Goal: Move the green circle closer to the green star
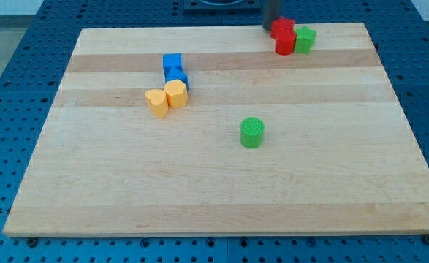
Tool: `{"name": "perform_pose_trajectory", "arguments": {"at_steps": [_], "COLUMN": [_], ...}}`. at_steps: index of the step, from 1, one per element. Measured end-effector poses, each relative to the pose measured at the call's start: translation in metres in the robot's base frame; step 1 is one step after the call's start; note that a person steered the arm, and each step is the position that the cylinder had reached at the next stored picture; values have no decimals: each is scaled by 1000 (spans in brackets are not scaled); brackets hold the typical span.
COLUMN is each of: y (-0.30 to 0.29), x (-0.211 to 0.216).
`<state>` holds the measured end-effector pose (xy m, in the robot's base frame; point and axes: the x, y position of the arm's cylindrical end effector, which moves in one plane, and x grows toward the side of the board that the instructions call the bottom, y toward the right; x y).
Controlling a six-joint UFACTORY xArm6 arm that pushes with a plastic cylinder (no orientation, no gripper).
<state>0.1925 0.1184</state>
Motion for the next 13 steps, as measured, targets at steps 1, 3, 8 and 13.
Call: {"name": "perform_pose_trajectory", "arguments": {"at_steps": [1, 3, 8, 13], "y": [35, -49, -102, -82], "x": [11, 14, 330, 190]}}
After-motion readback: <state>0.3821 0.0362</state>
